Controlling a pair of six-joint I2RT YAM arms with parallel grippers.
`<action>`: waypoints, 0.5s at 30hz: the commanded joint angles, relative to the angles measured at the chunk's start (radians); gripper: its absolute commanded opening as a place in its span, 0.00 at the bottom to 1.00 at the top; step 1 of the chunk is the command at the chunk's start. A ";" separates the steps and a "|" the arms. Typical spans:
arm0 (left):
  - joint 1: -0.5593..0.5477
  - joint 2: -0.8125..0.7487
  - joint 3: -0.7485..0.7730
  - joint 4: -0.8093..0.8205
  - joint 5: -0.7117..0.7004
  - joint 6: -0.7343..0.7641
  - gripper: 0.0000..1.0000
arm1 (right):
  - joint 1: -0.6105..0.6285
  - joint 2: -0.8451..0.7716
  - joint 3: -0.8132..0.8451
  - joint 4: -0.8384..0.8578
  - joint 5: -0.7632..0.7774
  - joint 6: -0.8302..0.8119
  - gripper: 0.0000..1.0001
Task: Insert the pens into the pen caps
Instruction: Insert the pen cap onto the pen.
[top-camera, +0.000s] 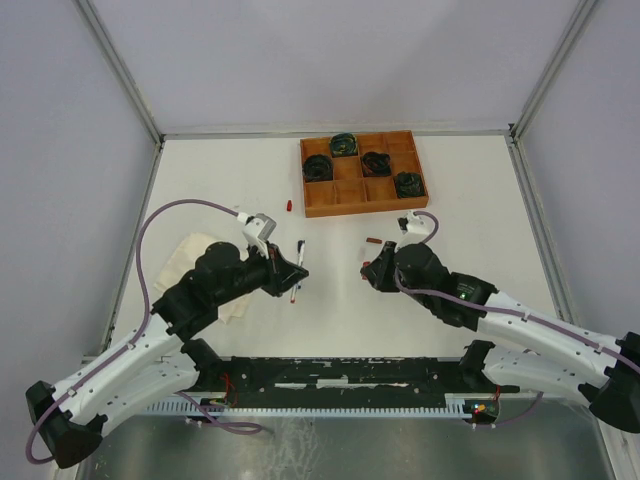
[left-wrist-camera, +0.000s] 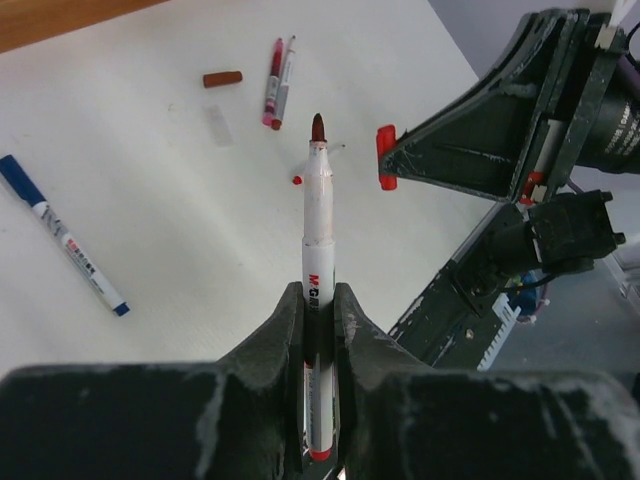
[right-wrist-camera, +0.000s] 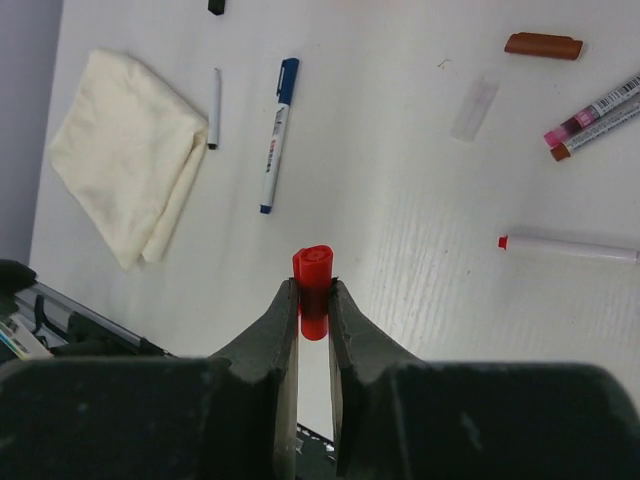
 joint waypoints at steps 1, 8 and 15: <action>-0.082 0.023 -0.015 0.099 -0.002 -0.047 0.03 | 0.000 -0.081 -0.054 0.179 0.069 0.114 0.02; -0.241 0.087 -0.025 0.153 -0.074 -0.050 0.03 | -0.001 -0.176 -0.127 0.322 0.096 0.180 0.02; -0.326 0.152 -0.021 0.198 -0.111 -0.045 0.03 | 0.000 -0.199 -0.198 0.509 0.058 0.204 0.03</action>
